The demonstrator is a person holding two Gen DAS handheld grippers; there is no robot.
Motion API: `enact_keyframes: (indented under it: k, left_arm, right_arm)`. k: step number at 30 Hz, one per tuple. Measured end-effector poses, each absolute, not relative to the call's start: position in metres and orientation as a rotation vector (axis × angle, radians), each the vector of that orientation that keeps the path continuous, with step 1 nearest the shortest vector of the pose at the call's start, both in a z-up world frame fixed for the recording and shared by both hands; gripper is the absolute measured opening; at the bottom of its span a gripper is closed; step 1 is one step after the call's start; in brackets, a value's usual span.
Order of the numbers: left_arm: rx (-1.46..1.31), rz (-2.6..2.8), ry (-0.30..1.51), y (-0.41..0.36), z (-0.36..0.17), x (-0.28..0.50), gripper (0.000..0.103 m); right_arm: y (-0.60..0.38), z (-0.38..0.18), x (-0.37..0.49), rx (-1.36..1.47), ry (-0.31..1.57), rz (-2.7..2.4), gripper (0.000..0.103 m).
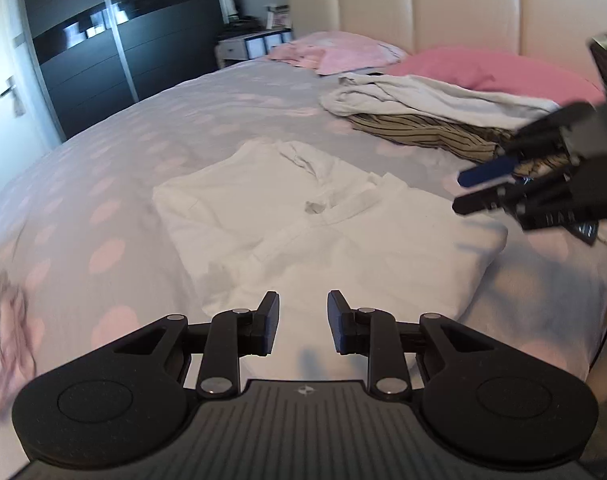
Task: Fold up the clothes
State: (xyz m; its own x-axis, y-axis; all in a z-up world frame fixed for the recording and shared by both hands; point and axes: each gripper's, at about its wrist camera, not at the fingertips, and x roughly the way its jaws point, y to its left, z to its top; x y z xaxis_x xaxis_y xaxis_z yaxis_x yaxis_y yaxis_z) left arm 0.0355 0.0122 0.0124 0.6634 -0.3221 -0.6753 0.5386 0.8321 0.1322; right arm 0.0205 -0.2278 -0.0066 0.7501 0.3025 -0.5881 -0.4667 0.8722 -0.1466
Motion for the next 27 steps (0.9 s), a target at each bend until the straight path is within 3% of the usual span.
enact_keyframes:
  k: [12, 15, 18, 24, 25, 27]
  left_arm:
    - [0.235, -0.372, 0.799, 0.016, -0.054, 0.018, 0.020]
    - [0.193, -0.378, 0.808, 0.026, -0.055, 0.018, 0.018]
    - [0.142, -0.377, 0.817, 0.039, -0.053, 0.018, 0.008]
    - [0.164, -0.361, 0.807, 0.048, -0.042, 0.012, 0.007]
    - [0.188, -0.341, 0.798, 0.047, -0.039, 0.010, 0.009]
    - [0.234, -0.295, 0.778, 0.046, -0.034, 0.005, 0.029]
  right_arm:
    - [-0.233, -0.073, 0.005, -0.203, 0.705, 0.338, 0.028]
    - [-0.240, -0.074, 0.008, -0.157, 0.722, 0.350, 0.028]
    - [-0.247, -0.071, 0.010, -0.113, 0.735, 0.354, 0.028]
    - [-0.255, -0.059, 0.005, -0.133, 0.699, 0.266, 0.022]
    - [-0.256, -0.056, 0.003, -0.147, 0.687, 0.252, 0.025]
    - [-0.255, -0.050, 0.000, -0.176, 0.661, 0.237, 0.033]
